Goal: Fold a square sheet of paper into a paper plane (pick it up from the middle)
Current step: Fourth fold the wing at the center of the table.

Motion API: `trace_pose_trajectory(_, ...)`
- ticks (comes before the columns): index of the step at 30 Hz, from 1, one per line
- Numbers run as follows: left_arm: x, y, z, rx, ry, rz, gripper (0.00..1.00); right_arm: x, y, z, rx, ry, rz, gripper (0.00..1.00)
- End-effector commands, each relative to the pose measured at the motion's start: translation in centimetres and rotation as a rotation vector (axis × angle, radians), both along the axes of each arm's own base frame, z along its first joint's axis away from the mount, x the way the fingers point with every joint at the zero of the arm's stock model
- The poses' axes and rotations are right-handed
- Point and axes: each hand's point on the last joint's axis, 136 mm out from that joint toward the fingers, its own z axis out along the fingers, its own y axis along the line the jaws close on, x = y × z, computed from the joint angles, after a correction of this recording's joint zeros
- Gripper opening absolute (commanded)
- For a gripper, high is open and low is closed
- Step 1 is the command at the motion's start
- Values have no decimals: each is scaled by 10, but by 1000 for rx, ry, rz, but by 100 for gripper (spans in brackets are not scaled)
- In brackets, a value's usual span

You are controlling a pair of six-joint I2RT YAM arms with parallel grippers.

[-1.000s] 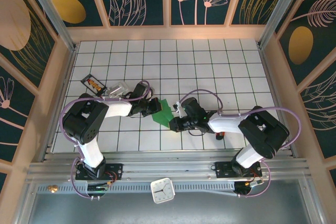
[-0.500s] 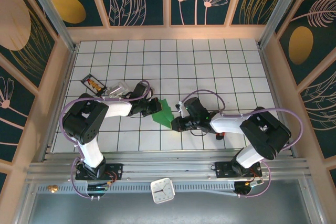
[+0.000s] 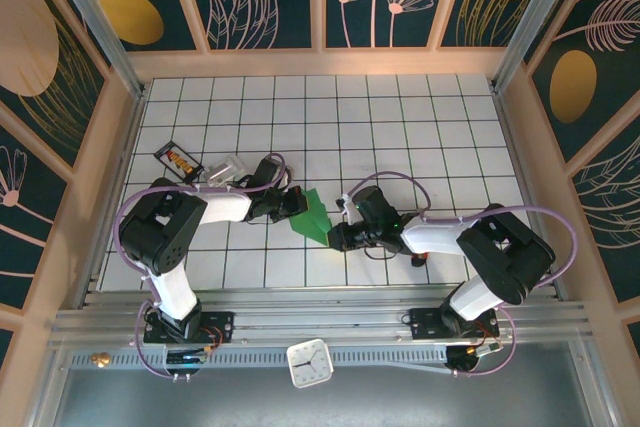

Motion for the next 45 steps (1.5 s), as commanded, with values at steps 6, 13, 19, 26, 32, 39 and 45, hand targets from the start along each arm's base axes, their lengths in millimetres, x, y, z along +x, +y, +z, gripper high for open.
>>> trace_pose_trajectory(6, -5, 17, -19, 86, 43, 18, 0, 0, -7, -12, -31, -5, 10, 13)
trace_pose_trajectory(13, -5, 17, -19, 85, 41, 17, 0, 0, -8, -16, -41, -2, 13, 12)
trace_pose_trajectory(19, -5, 17, -20, 85, 44, 17, 0, 1, -7, -18, -44, -2, 17, 12)
trace_pose_trajectory(26, -4, 17, -19, 90, 41, 16, 0, -2, -11, -23, -64, 10, 24, 12)
trace_pose_trajectory(32, -2, 20, -20, 105, 38, 20, 0, -16, -24, -33, -112, 55, 29, 11)
trace_pose_trajectory(39, 0, 22, -21, 124, 33, 21, 0, -36, -41, -48, -184, 127, 22, 7)
trace_pose_trajectory(45, 2, 23, -21, 138, 27, 20, 0, -49, -47, -52, -218, 155, 33, 5)
